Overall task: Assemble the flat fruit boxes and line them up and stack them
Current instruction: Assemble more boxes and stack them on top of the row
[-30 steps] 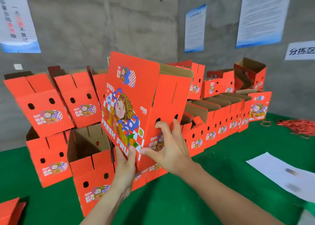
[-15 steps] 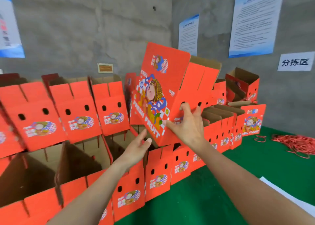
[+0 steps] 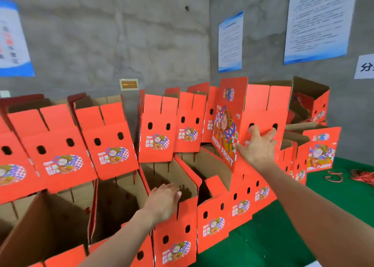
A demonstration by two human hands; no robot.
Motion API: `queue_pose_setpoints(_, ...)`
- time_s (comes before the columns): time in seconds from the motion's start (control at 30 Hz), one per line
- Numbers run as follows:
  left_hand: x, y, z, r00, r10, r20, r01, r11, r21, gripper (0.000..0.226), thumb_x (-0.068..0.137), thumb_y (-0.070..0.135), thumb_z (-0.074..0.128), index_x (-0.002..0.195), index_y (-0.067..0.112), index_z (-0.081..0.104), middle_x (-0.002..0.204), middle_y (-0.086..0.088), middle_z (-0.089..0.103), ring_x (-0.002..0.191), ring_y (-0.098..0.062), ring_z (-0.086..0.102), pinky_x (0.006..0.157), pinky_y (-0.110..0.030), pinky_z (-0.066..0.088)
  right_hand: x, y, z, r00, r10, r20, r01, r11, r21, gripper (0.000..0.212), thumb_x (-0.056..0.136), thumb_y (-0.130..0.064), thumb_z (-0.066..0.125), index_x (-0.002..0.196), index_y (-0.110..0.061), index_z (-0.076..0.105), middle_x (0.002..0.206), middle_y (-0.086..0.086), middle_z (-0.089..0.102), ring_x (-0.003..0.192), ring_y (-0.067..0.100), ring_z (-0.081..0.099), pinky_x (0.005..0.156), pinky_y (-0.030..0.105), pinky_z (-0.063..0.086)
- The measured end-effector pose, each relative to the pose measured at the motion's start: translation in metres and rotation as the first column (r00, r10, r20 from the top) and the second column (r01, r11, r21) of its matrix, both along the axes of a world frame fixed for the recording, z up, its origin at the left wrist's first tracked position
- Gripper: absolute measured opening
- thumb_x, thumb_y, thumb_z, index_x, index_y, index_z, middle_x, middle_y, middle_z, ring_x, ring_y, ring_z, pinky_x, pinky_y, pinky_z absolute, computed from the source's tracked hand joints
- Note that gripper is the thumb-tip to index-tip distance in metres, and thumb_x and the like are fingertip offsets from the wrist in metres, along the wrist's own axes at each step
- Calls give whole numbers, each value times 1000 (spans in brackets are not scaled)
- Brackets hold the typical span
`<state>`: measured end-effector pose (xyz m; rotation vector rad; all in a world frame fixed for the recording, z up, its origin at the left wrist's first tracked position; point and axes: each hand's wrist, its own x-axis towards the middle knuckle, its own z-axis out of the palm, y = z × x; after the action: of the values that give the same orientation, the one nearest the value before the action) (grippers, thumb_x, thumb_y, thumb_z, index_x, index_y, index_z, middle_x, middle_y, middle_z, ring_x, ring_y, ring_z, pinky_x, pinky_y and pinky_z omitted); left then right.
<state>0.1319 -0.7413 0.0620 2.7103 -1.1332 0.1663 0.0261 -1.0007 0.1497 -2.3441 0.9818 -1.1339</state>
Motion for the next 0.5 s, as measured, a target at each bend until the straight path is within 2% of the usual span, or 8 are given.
queue_pose_setpoints(0.07,10,-1,-8,998,52,19,-53,995,81,42,103,32,26,138,22,45,148,-1,41,138,-21,34,114,-37,21,21,-14,-6,1000,28,-12,-27,999,19,59,83,-27,69,132,-19,37,151,30,-5,125,54,30,104,47,32)
queue_pose_setpoints(0.13,18,0,-15,996,81,35,-85,987,139,43,103,30,26,143,24,39,153,0,34,142,-20,27,117,-37,11,42,-26,-15,998,62,-17,-61,996,65,69,88,-8,58,146,-18,21,153,26,-18,135,54,15,109,49,27)
queue_pose_setpoints(0.2,20,0,-20,997,74,9,-75,991,111,43,103,26,27,144,26,37,153,4,32,144,-14,23,118,-37,4,60,-36,-27,993,110,-41,-103,984,143,84,88,2,51,152,-20,1,151,23,-28,139,53,1,113,49,18)
queue_pose_setpoints(0.27,21,0,-23,998,58,-19,-56,995,85,43,102,24,29,144,28,37,151,9,34,142,-7,23,118,-37,1,71,-42,-32,983,176,-43,-163,962,221,92,87,4,50,151,-25,-9,150,20,-34,141,50,-8,115,48,11)
queue_pose_setpoints(0.33,22,0,-23,998,58,-4,-58,996,74,43,102,24,30,143,31,38,150,13,36,140,-2,24,117,-35,0,80,-44,-29,979,201,22,-199,944,262,94,85,7,51,151,-28,-5,152,16,-32,142,47,-9,114,48,15)
queue_pose_setpoints(0.37,22,-1,-23,998,59,5,-59,995,77,43,102,24,30,143,31,38,149,15,36,140,0,25,117,-34,0,83,-42,-27,979,178,101,-198,949,245,92,83,11,51,152,-25,2,154,17,-26,143,47,-5,113,48,20)
queue_pose_setpoints(0.43,22,-2,-22,998,56,1,-56,996,67,42,102,24,30,143,31,38,148,15,37,139,0,25,117,-33,-1,87,-30,-30,949,89,303,-133,983,129,84,75,19,48,148,-12,22,156,23,-7,143,46,4,112,49,22)
queue_pose_setpoints(0.5,20,-3,-22,998,55,-11,-54,997,52,42,102,22,31,143,30,39,147,15,39,139,0,26,117,-33,-1,90,-13,-41,938,94,333,-105,994,15,79,72,19,46,144,-10,33,155,26,-1,142,47,5,111,52,23)
